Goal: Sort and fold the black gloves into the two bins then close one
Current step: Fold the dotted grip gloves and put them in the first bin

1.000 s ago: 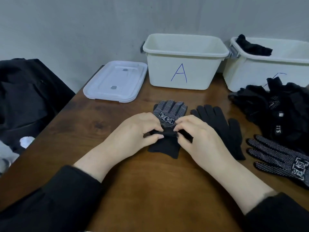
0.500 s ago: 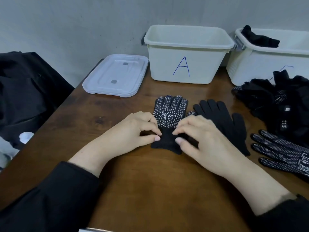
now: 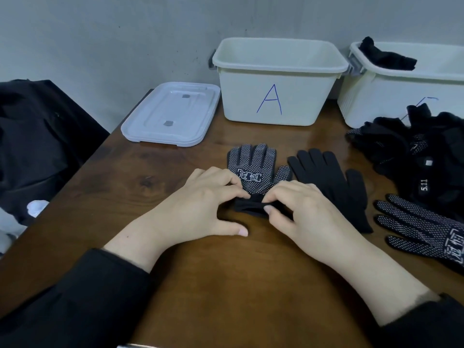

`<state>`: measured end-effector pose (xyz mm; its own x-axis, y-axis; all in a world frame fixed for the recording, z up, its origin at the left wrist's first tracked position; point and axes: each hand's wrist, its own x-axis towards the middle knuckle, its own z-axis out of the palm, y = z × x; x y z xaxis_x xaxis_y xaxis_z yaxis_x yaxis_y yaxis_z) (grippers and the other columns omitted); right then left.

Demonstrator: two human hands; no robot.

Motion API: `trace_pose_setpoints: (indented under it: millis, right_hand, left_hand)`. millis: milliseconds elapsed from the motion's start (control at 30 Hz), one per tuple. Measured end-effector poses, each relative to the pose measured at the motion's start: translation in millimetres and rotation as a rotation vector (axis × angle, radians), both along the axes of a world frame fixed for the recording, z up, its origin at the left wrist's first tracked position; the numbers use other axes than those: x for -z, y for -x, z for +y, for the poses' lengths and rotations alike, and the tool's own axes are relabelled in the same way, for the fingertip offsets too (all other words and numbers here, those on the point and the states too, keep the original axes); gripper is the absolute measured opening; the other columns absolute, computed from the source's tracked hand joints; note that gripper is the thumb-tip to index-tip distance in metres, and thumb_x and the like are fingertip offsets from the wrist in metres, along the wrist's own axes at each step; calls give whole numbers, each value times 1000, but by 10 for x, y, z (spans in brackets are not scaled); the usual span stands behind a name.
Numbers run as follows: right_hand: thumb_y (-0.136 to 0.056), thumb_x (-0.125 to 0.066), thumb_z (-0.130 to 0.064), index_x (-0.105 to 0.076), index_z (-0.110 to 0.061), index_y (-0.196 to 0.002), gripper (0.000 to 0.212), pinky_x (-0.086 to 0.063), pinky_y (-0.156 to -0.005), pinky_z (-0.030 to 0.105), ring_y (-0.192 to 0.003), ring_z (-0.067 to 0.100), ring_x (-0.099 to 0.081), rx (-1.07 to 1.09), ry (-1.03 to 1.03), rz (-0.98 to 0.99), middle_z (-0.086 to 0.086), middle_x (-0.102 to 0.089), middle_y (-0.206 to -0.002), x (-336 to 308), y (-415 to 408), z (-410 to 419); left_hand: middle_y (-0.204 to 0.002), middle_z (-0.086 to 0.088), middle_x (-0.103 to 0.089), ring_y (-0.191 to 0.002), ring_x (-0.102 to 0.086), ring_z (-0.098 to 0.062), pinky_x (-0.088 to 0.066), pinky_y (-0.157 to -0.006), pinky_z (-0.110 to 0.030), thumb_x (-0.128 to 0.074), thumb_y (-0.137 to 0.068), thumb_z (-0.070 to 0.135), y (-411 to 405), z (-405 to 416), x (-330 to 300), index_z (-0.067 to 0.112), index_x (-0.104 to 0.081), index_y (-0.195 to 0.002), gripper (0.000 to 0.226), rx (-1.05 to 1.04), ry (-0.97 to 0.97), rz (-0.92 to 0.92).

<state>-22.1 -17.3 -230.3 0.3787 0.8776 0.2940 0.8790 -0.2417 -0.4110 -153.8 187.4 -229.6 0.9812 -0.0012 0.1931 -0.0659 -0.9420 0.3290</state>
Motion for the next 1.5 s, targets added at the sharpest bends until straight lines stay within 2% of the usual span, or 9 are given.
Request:
trace_pose_setpoints:
  millis: [233, 467, 667, 767, 867, 967, 1167, 1367, 1500]
  right_hand:
    - [-87, -59, -61, -61, -38, -121, 42, -25, -113, 30, -121, 0, -42, -74, 158, 47, -28, -47, -122, -58, -32, -23]
    - [-95, -54, -46, -63, -33, -93, 16, -45, -72, 16, -89, 0, -56, 49, -11, 202, -18, -62, -82, -155, 16, -50]
    - [-98, -58, -45, -65, -31, -99, 16, -59, -76, 47, -81, 14, -72, 79, -19, 428, -9, -75, -88, -207, -107, 85]
    - [-98, -61, -38, -60, -32, -76, 24, -48, -59, 15, -62, -1, -62, 94, -60, 467, -20, -69, -69, -263, -199, 186]
    - [-98, -62, -35, -49, -26, -64, 38, -36, -48, 14, -49, 3, -52, 169, -56, 470, -19, -56, -52, -277, -304, 310]
    - [-95, -65, -41, -59, -16, -75, 33, -52, -61, 39, -64, 21, -63, 249, -37, 446, -2, -69, -68, -246, -414, 462]
    - [-88, -72, -45, -57, -24, -91, 26, -38, -60, 29, -72, 11, -51, 387, 63, 99, -11, -53, -78, -95, -449, 624]
    - [-94, -61, -34, -72, -20, -107, 22, -49, -86, 50, -101, 20, -57, 88, -117, -123, -6, -63, -112, -107, -453, 517]
    - [-96, -37, -60, -47, -33, -149, 60, -12, -127, 39, -148, -5, -23, -123, 283, 14, -19, -34, -159, -99, -466, 365]
  left_hand:
    - [-96, 13, -59, -91, -55, -12, -44, -87, -33, -67, -95, 30, 5, -45, -17, 30, -76, -99, 10, -12, 187, -105]
    - [-87, 6, -67, -88, -59, -17, -43, -88, -34, -60, -98, 39, 58, -90, -92, 27, -70, -96, 16, -129, 388, -54]
    - [-72, 0, -65, -69, -56, -17, -44, -73, -28, -68, -96, 28, -20, -113, -124, 23, -64, -94, 6, -240, 720, -89]
    - [-67, 5, -62, -67, -53, -6, -41, -77, -24, -71, -94, 22, -113, -59, -131, 28, -62, -100, 12, -324, 818, -137]
    - [-70, 4, -66, -70, -59, -4, -44, -80, -21, -70, -93, 22, -236, -16, -156, 32, -61, -112, 23, -401, 856, -182]
    - [-72, 6, -68, -74, -61, -1, -42, -79, -17, -70, -93, 21, -367, 21, -147, 31, -60, -119, 29, -416, 813, -176]
    - [-85, 10, -62, -77, -54, -2, -42, -73, -17, -72, -91, 26, -508, 124, -27, 37, -56, -123, 37, -462, 425, -82]
    - [-124, 13, -60, -113, -52, -6, -39, -103, -36, -60, -97, 35, -443, 145, -7, 26, -72, -121, 28, -217, 186, -181]
    - [-163, 20, -26, -150, -12, 7, -8, -125, -38, -41, -97, 66, -372, 156, 1, 35, -44, -150, 61, -114, 75, 151]
